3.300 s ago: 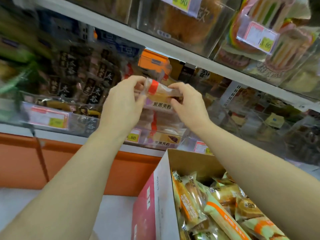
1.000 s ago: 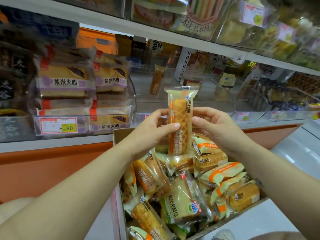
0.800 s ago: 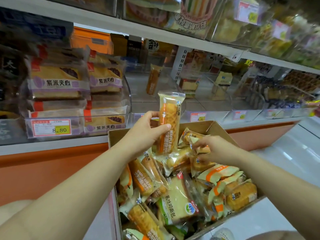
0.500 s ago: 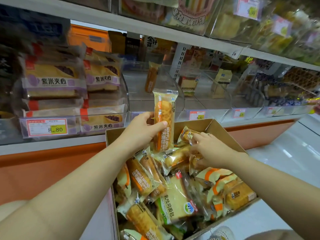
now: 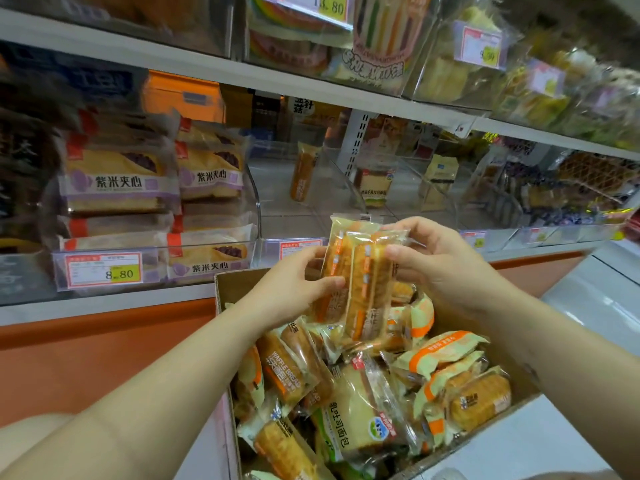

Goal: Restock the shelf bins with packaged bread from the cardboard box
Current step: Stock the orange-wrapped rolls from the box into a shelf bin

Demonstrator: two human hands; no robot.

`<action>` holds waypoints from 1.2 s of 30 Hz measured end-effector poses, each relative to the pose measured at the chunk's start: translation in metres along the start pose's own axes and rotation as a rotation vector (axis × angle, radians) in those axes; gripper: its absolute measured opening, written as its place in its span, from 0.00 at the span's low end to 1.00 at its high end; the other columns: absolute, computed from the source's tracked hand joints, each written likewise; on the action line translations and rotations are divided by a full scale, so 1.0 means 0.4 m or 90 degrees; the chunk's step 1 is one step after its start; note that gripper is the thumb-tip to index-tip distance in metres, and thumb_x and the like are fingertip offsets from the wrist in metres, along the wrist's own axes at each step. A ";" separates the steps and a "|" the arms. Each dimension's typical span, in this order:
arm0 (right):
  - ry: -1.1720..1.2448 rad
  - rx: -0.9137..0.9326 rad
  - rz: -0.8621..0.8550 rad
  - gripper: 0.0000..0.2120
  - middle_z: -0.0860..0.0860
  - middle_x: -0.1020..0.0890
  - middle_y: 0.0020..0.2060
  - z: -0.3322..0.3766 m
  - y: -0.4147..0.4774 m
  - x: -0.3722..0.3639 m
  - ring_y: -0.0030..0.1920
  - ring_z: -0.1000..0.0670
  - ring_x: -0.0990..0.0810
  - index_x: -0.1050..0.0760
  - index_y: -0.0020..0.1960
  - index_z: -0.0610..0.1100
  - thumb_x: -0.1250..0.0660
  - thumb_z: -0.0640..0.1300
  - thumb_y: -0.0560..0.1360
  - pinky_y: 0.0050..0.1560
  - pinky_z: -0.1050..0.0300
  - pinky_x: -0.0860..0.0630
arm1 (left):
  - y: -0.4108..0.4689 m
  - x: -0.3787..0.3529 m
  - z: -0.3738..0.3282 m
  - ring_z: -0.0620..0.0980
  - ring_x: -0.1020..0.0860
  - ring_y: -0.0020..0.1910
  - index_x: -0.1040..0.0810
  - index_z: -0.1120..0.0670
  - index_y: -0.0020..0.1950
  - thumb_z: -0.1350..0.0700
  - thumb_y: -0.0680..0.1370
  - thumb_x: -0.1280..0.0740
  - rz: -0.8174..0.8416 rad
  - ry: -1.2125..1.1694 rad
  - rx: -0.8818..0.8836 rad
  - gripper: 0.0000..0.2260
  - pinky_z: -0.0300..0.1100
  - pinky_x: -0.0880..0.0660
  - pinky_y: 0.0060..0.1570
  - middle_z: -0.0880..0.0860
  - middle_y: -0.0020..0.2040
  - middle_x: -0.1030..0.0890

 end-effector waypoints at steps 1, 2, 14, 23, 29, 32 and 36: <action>0.035 -0.007 0.002 0.15 0.48 0.16 0.48 -0.001 0.003 -0.008 0.51 0.46 0.17 0.25 0.51 0.41 0.31 0.43 0.65 0.50 0.52 0.19 | -0.001 0.002 0.000 0.39 0.25 0.54 0.27 0.44 0.62 0.53 0.77 0.32 0.006 -0.019 0.001 0.15 0.36 0.26 0.53 0.40 0.55 0.23; 0.062 -0.012 0.004 0.13 0.50 0.16 0.46 -0.001 0.006 -0.015 0.50 0.47 0.17 0.26 0.49 0.42 0.31 0.43 0.66 0.49 0.51 0.19 | -0.001 0.005 0.000 0.39 0.24 0.55 0.27 0.44 0.62 0.53 0.77 0.32 0.011 -0.025 0.000 0.14 0.35 0.27 0.53 0.40 0.55 0.23; -0.046 0.155 -0.037 0.06 0.54 0.16 0.41 0.109 0.070 -0.033 0.45 0.55 0.17 0.25 0.50 0.46 0.32 0.42 0.73 0.45 0.64 0.22 | -0.011 0.082 -0.070 0.37 0.29 0.63 0.37 0.43 0.73 0.51 0.78 0.34 -0.168 -0.025 -0.090 0.24 0.46 0.32 0.68 0.40 0.63 0.26; -0.039 0.232 -0.030 0.09 0.49 0.17 0.48 0.186 0.155 0.007 0.39 0.49 0.19 0.28 0.49 0.47 0.30 0.42 0.71 0.38 0.61 0.21 | 0.094 0.133 -0.174 0.26 0.30 0.55 0.43 0.45 0.73 0.50 0.71 0.25 -0.126 0.071 -0.133 0.37 0.21 0.35 0.55 0.34 0.57 0.30; -0.123 0.202 -0.028 0.11 0.51 0.17 0.51 0.132 0.270 0.037 0.44 0.50 0.16 0.29 0.50 0.51 0.30 0.42 0.72 0.43 0.56 0.20 | 0.218 0.151 -0.156 0.31 0.29 0.50 0.46 0.45 0.75 0.55 0.72 0.25 -0.162 0.089 -0.111 0.39 0.20 0.33 0.43 0.39 0.56 0.29; -0.150 0.180 -0.021 0.12 0.50 0.17 0.49 0.092 0.342 0.049 0.43 0.49 0.16 0.30 0.50 0.52 0.29 0.43 0.72 0.46 0.52 0.19 | 0.284 0.156 -0.117 0.38 0.27 0.55 0.46 0.45 0.75 0.56 0.72 0.26 -0.167 0.087 -0.083 0.40 0.26 0.33 0.48 0.41 0.56 0.28; -0.249 0.165 -0.045 0.15 0.54 0.19 0.51 0.038 0.443 0.072 0.51 0.51 0.19 0.30 0.49 0.56 0.26 0.46 0.70 0.56 0.50 0.23 | 0.384 0.155 -0.062 0.42 0.27 0.55 0.36 0.36 0.59 0.58 0.75 0.29 -0.128 0.109 -0.047 0.23 0.35 0.31 0.54 0.44 0.55 0.28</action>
Point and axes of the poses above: each hand's wrist, its own y-axis towards the middle knuckle, its own x-axis out of the back of the hand, z = x × y, the point moved 8 cm from there along y, towards the middle knuckle
